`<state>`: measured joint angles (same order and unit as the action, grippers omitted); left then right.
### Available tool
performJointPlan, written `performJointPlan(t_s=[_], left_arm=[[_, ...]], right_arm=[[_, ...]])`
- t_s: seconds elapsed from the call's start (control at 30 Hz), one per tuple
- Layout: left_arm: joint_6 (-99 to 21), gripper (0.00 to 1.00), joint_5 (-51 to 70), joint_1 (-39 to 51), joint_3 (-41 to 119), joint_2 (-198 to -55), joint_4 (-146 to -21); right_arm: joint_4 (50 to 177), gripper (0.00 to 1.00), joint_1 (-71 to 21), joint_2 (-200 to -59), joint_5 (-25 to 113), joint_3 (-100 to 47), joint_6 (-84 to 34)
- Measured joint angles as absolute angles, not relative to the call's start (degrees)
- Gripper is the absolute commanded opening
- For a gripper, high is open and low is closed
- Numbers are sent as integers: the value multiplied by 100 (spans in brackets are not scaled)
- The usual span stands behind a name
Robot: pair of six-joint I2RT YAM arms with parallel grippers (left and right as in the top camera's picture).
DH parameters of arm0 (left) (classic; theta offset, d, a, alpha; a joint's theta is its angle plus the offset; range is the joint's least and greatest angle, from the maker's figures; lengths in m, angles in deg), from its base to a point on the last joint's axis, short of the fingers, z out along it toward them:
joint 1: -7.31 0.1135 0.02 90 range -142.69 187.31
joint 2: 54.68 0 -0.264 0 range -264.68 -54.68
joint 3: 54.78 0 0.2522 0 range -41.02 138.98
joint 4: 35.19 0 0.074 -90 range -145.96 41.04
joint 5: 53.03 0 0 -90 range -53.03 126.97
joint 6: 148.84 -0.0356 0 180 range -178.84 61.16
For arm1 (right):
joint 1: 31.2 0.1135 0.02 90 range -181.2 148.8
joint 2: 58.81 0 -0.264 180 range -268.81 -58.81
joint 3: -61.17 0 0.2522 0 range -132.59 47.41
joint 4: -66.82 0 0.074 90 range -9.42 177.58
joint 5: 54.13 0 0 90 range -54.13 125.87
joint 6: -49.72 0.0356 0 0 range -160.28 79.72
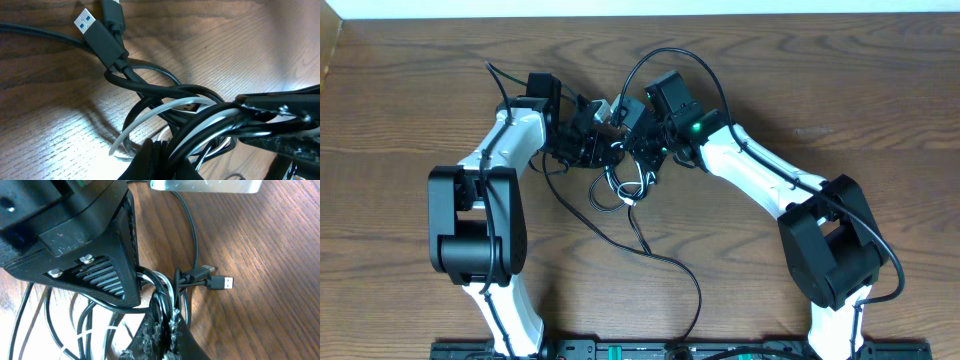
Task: Untangle cables
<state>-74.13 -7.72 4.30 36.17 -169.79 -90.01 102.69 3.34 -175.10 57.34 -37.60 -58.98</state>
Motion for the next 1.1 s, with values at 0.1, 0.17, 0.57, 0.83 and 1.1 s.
performJointPlan(t_s=[0.1,0.17,0.57,0.83,1.1], left_arm=[[-7410,8,-770,430,3617,-16979,-8999],[-7410,8,-761,430,3617,-16979,-8999],[-7227,8,-689,369,3617,-16979,-8942],[-7144,7,-553,410,3617,-16979,-8916],[-7107,7,-625,408,3617,-16979,-8901]], right_arm=[[10269,1,330,-17510,5833,-3760,-5898],[10271,1,295,-17508,5981,-3760,-5898],[10286,1,-216,-17497,7710,-3760,-5896],[10242,1,-702,-17346,9574,-3758,-5896],[10251,1,-1154,-17337,10320,-3756,-5845]])
